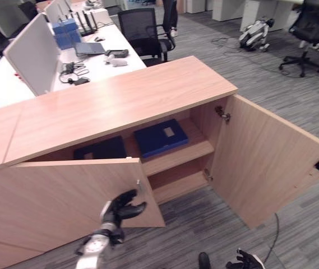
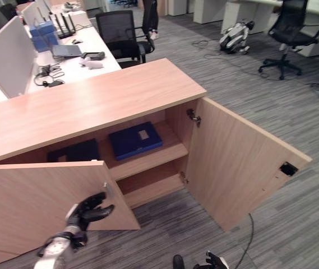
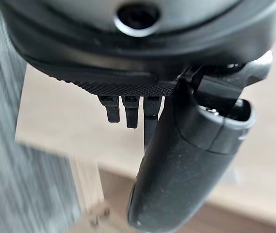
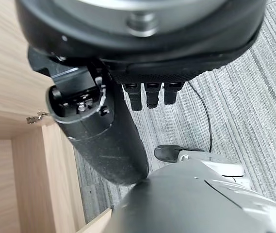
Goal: Put the empty folder in the office cabinet
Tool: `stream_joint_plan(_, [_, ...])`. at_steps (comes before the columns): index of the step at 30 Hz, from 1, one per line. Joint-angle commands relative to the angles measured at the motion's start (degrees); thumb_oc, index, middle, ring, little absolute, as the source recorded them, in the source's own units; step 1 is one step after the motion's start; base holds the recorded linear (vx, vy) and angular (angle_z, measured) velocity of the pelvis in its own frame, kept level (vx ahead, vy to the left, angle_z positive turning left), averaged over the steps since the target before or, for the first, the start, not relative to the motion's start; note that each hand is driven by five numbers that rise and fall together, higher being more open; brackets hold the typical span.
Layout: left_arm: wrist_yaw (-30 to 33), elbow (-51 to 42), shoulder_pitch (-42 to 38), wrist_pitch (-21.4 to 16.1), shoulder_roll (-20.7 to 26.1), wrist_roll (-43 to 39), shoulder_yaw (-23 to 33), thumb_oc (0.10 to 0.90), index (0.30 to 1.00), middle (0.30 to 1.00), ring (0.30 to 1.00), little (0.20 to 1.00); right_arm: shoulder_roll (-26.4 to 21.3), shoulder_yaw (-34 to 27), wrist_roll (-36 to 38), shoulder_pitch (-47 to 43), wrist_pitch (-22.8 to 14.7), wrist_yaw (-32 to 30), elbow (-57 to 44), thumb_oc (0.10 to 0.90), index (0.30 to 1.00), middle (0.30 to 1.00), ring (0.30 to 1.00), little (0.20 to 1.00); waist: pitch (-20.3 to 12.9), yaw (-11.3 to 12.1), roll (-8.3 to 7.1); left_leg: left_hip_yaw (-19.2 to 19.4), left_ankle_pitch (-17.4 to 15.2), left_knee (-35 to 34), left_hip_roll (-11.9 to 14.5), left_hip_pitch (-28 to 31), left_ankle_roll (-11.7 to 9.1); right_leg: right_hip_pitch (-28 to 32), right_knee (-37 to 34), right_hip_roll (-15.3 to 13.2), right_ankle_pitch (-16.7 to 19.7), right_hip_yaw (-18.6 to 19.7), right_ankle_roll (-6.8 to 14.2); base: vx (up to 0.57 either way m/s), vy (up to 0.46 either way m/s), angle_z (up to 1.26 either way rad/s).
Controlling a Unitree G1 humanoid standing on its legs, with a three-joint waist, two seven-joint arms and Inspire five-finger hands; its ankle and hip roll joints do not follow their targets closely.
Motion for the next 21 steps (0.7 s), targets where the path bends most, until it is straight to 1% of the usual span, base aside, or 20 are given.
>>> stream_joint_plan(1, [3.50,5.50,-10.24,-7.43,8.21,-1.52,5.07,0.800,0.900,0.900,0.900,0.900,0.11,0.77,1.35,-1.15,-2.36,1.17,-1.37,0.800,0.900,0.900,0.900,0.900,-2.46,0.41,-0.60,0.73,-1.48,-0.21,2.25,-0.77,-2.90,5.80,4.78,-4.02,-11.11,1.16,6.68,0.05,0.061,-0.17])
stream_joint_plan(2, [3.52,7.91,-11.32,-7.43,9.84,-1.37,5.69,0.800,0.900,0.900,0.900,0.900,-0.10,0.57,1.88,-1.07,-2.50,1.26,-1.39,0.800,0.900,0.900,0.900,0.900,-2.58,0.26,-0.85,1.02,-1.66,-0.21,2.26,-0.63,-2.83,5.63,5.00,-4.06,-11.10,1.16,6.84,0.04,0.044,-0.07])
stream_joint_plan(3, [3.45,8.07,-11.45,-7.49,9.91,-1.42,5.65,0.800,0.900,0.900,0.900,0.900,-0.05,0.55,1.89,-1.11,-2.50,1.26,-1.39,0.800,0.900,0.900,0.900,0.900,-2.54,0.30,-0.89,1.05,-1.67,-0.21,2.25,-0.62,-2.82,5.62,5.03,-4.06,-11.13,1.19,6.85,0.05,0.070,-0.17])
stream_joint_plan(4, [3.25,13.43,-14.16,-7.33,13.84,-1.49,6.58,0.800,0.900,0.900,0.900,0.900,-0.39,0.48,2.82,-0.91,-2.73,1.66,-1.41,0.800,0.900,0.900,0.900,0.900,-2.84,-0.09,-1.47,1.82,-2.00,-0.21,2.35,-0.31,-2.74,5.27,5.33,-4.20,-11.00,1.20,7.27,0.04,0.068,-0.18])
stream_joint_plan(6, [3.28,17.41,-16.62,-7.37,17.30,-2.17,7.78,0.800,0.900,0.900,0.900,0.900,-0.74,0.52,3.32,-0.72,-2.99,1.97,-1.57,0.800,0.900,0.900,0.900,0.900,-3.04,-0.36,-2.04,2.55,-2.32,-0.21,2.47,0.02,-2.69,4.98,5.55,-4.28,-10.75,1.42,7.69,0.04,0.074,-0.11])
stream_joint_plan(8, [3.50,19.61,-19.16,-7.69,20.46,-2.62,8.56,0.800,0.900,0.900,0.900,0.900,-1.12,0.60,3.95,-0.65,-3.18,2.22,-1.60,0.800,0.900,0.900,0.900,0.900,-3.08,-0.53,-2.61,3.16,-2.57,-0.21,2.57,0.37,-2.62,4.67,5.75,-4.39,-10.42,1.50,8.14,0.02,0.049,-0.08])
stream_joint_plan(12, [4.20,22.08,-24.07,-8.09,25.23,-3.45,9.36,0.800,0.900,0.900,0.900,0.900,-1.27,0.89,4.61,0.00,-3.27,2.59,-1.41,0.800,0.900,0.900,0.900,0.900,-3.34,-0.70,-3.67,3.96,-3.23,-0.21,2.62,1.05,-2.42,4.30,5.82,-4.77,-9.72,1.64,8.96,0.02,0.048,-0.08])
stream_joint_plan(15, [4.47,22.50,-25.74,-8.31,26.77,-3.54,9.19,0.800,0.900,0.900,0.900,0.900,-1.19,1.33,4.54,0.07,-3.24,2.73,-1.08,0.800,0.900,0.900,0.900,0.900,-3.50,-0.58,-4.16,4.21,-3.52,-0.21,2.51,1.30,-2.25,4.25,5.87,-5.02,-9.46,1.51,9.29,-0.01,0.043,-0.11])
stream_joint_plan(17, [4.63,22.33,-26.41,-8.43,26.98,-3.90,9.30,0.800,0.900,0.900,0.900,0.900,-0.92,1.50,4.60,0.25,-3.20,2.89,-1.03,0.800,0.900,0.900,0.900,0.900,-3.57,-0.52,-4.33,4.20,-3.66,-0.21,2.36,1.47,-2.14,4.24,6.02,-5.18,-9.36,1.37,9.44,-0.02,0.034,-0.20])
stream_joint_plan(19, [4.70,21.98,-26.51,-8.69,26.71,-3.97,9.23,0.800,0.900,0.900,0.900,0.900,-0.58,1.51,4.63,0.58,-3.14,2.97,-1.05,0.800,0.900,0.900,0.900,0.900,-3.75,-0.47,-4.44,4.06,-3.83,-0.21,2.19,1.63,-2.00,4.28,6.32,-5.40,-9.35,1.05,9.59,-0.02,0.036,-0.07])
stream_joint_plan(21, [5.06,20.78,-26.32,-8.88,25.32,-3.64,8.79,0.800,0.900,0.900,0.900,0.900,0.05,1.39,4.72,0.88,-3.15,3.04,-0.79,0.800,0.900,0.900,0.900,0.900,-3.65,-0.24,-4.43,3.63,-3.92,-0.21,1.97,1.77,-1.74,4.16,7.35,-5.59,-9.55,0.39,9.68,-0.03,0.029,0.03])
